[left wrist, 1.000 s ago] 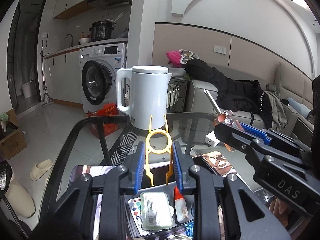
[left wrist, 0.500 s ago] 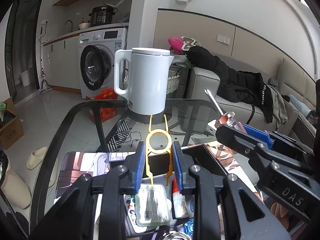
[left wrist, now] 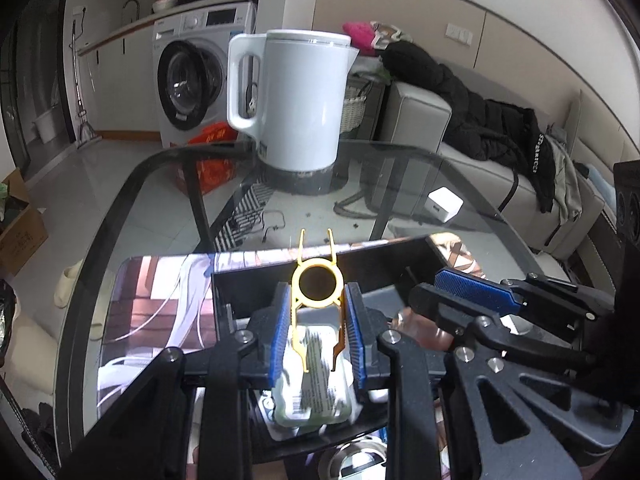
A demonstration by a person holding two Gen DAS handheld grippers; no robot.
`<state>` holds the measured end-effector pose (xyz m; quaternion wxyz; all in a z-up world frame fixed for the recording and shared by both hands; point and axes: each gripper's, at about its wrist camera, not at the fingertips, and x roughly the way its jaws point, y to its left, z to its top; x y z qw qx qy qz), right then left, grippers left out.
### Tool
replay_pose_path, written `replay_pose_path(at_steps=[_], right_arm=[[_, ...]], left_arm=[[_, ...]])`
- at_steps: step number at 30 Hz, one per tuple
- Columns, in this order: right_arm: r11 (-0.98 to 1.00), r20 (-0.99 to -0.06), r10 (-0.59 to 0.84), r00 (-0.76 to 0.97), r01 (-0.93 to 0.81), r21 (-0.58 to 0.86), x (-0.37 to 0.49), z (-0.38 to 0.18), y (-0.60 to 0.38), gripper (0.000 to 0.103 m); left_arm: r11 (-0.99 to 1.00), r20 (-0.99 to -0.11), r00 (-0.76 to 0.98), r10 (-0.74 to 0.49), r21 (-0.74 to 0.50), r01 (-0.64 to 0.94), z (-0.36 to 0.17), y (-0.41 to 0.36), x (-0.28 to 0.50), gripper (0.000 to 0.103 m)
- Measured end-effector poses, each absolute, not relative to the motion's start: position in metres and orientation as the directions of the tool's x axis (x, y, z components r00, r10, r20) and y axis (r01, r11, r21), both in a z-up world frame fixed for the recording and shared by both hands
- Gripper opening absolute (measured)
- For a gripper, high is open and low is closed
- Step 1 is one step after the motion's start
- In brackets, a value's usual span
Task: Organize rigid objects
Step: 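Carry yellow tool with left tool while right tool carries screwdriver over box, then open left tool to drop yellow tool while right tool releases screwdriver inside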
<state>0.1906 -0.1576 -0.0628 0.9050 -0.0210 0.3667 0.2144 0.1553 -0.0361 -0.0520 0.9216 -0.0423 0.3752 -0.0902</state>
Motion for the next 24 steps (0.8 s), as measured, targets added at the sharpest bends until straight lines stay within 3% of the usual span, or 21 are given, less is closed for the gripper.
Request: replay_pose_path(at_steps=[7,18,24], right_arm=[[0.909,-0.732,0.357,0.580,-0.396,0.129,0.196,-0.078,-0.154,0.019],[0.911,-0.802,0.296,0.519,-0.406,0.073,0.197,-0.096,-0.142,0.018],[0.913,-0.792,0.322,0.518,-0.391,0.116,0.196,-0.092,-0.149,0.018]], left_arm=[[0.984,-0.796,0.579,-0.175,-0.121,0.132,-0.078,-0.041,0.168,0.024],[0.987,-0.812,0.574,-0.106,-0.014,0.162,-0.083,-0.055,0.165,0.025],[0.980,-0.796,0.581,-0.170,-0.078,0.180,-0.078,-0.047,0.162,0.040]])
